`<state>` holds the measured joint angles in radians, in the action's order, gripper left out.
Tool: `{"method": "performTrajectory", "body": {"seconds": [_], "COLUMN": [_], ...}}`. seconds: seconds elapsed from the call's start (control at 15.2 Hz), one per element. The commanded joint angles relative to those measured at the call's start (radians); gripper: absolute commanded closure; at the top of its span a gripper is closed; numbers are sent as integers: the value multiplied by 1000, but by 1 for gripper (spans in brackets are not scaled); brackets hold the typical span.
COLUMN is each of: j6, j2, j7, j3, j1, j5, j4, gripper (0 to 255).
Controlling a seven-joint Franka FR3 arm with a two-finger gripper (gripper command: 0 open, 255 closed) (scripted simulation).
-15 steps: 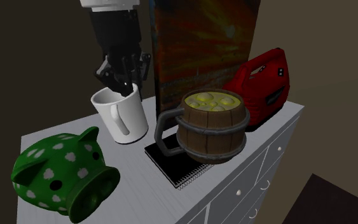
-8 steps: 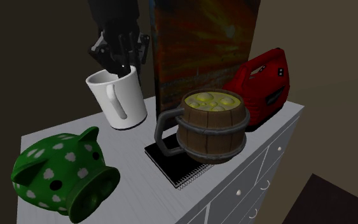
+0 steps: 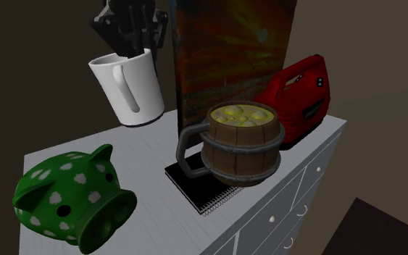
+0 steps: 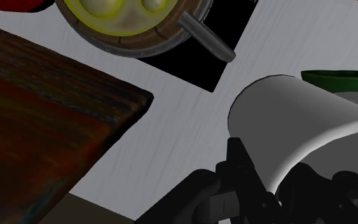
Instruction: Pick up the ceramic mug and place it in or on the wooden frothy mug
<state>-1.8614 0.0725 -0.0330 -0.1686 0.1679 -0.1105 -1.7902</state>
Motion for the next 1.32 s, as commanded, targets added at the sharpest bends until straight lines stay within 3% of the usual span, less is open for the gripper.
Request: {"method": "performTrajectory", "body": {"seconds": [0.0,0.66,1.25], "j6": [28,161,150], "j2": [-2,1,-239], "j7": [-4,-15,-198], "j3": [0,-1,92], "j1": [-1,1,-84], "j5": [1,4,30], "j4": [26,162,-70], "gripper": [255,255,255]}}
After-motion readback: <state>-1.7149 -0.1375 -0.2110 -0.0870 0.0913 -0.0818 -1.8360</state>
